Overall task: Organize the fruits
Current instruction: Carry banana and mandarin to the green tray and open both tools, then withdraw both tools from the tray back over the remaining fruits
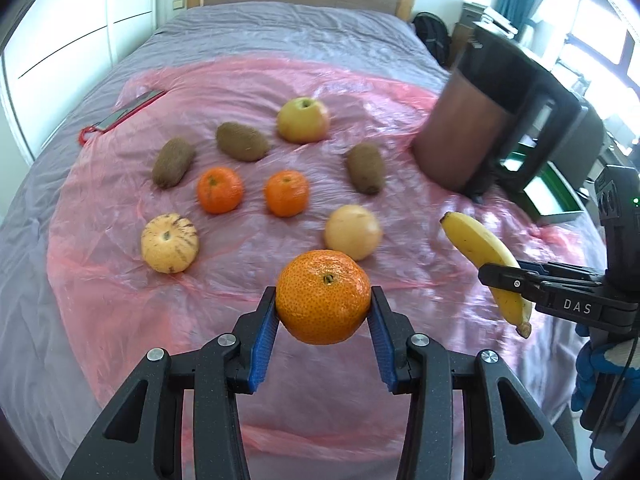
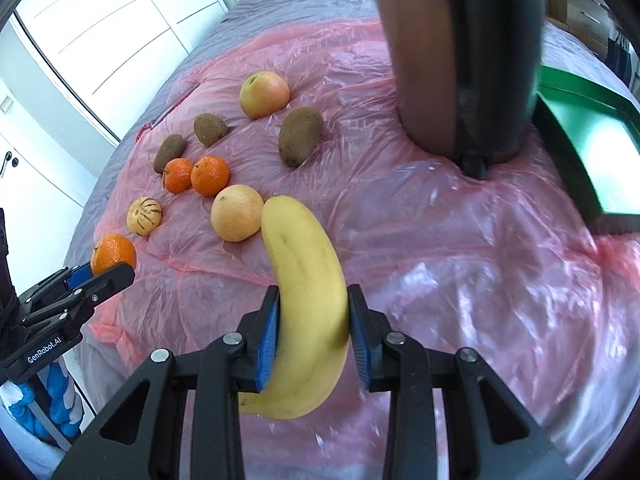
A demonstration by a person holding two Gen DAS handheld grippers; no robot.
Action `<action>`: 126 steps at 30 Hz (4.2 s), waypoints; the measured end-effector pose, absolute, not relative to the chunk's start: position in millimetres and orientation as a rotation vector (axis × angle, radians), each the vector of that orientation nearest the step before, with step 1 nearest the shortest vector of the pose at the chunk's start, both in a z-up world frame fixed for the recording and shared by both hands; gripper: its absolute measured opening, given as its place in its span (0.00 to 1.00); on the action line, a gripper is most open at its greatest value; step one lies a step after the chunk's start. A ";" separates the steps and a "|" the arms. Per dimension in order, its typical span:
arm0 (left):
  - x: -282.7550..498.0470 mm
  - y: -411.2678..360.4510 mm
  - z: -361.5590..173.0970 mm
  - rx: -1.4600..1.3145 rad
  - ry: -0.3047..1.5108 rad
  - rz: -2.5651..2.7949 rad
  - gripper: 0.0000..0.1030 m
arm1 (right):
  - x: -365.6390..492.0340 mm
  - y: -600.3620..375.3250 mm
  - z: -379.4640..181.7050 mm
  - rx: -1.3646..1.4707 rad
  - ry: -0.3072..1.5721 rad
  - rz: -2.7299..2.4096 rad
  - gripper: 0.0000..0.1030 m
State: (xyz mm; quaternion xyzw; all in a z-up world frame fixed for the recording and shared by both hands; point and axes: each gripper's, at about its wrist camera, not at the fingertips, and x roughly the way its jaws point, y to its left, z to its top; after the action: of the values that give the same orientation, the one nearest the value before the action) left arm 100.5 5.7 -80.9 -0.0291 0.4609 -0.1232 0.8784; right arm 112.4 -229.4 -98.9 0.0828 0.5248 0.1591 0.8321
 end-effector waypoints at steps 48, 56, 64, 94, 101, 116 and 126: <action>232.5 -362.9 -84.8 0.133 1.016 -0.643 0.37 | 238.3 -566.8 -91.6 0.235 0.911 -0.156 0.02; 232.2 -377.3 -108.1 0.179 1.039 -0.658 0.38 | 253.4 -581.4 -110.6 0.194 0.923 -0.230 0.05; 230.9 -386.2 -110.8 0.220 1.032 -0.637 0.40 | 249.4 -580.4 -107.6 0.162 0.923 -0.256 0.22; 89.4 -251.2 4.2 0.270 0.767 -0.529 0.59 | 77.2 -475.7 39.0 0.111 0.700 -0.055 0.80; 60.1 -179.6 9.9 0.233 0.761 -0.421 0.59 | 42.0 -431.9 50.9 0.109 0.690 0.034 0.80; 10.3 -52.7 -0.1 0.115 0.769 -0.238 0.73 | 4.2 -333.9 57.0 0.071 0.711 0.186 0.80; 5.8 45.5 -30.8 0.009 0.809 -0.086 0.73 | 13.5 -241.0 44.6 0.013 0.771 0.330 0.80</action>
State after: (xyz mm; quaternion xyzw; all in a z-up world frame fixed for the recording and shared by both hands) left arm 5.8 45.5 -30.8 0.0045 0.3933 -0.0417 0.9185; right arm 13.5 -241.0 44.6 0.0065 0.3741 0.1602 0.9134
